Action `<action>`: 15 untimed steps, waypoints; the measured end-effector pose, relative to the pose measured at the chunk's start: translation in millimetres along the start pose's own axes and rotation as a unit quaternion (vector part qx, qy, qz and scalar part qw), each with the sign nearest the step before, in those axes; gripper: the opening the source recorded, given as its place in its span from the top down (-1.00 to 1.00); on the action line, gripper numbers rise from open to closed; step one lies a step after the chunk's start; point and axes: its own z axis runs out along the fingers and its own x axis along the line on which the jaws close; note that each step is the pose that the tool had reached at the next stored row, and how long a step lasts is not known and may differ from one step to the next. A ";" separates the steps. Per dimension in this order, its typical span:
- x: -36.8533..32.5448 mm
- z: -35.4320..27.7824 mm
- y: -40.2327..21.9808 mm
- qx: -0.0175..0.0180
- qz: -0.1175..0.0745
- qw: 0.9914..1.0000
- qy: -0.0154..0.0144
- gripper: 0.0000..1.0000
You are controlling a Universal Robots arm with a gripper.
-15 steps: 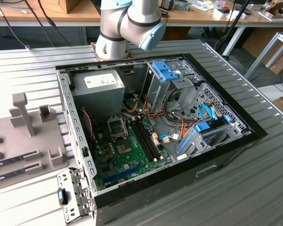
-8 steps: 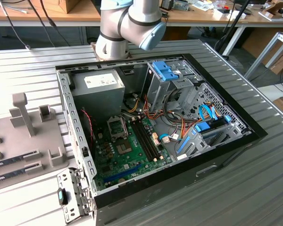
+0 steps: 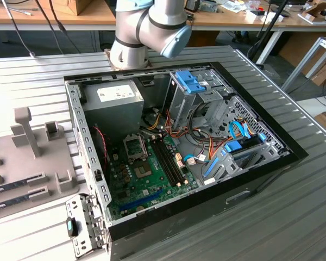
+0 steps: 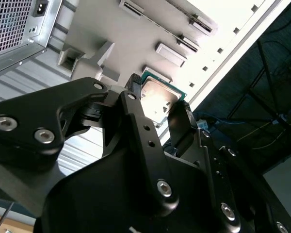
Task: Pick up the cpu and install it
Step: 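Pick up the cpu and move it towards the insertion slot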
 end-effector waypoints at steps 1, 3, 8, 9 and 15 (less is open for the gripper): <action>-1.8 0.0 -0.1 0.000 0.000 1.000 0.000 0.06; -5.9 0.1 -0.3 0.000 0.000 1.000 0.000 0.06; -14.7 0.1 -0.6 0.000 0.000 1.000 0.000 0.06; -17.3 0.1 -0.7 0.000 0.000 1.000 0.000 0.06; -29.1 0.3 -1.2 0.000 0.000 1.000 0.000 0.06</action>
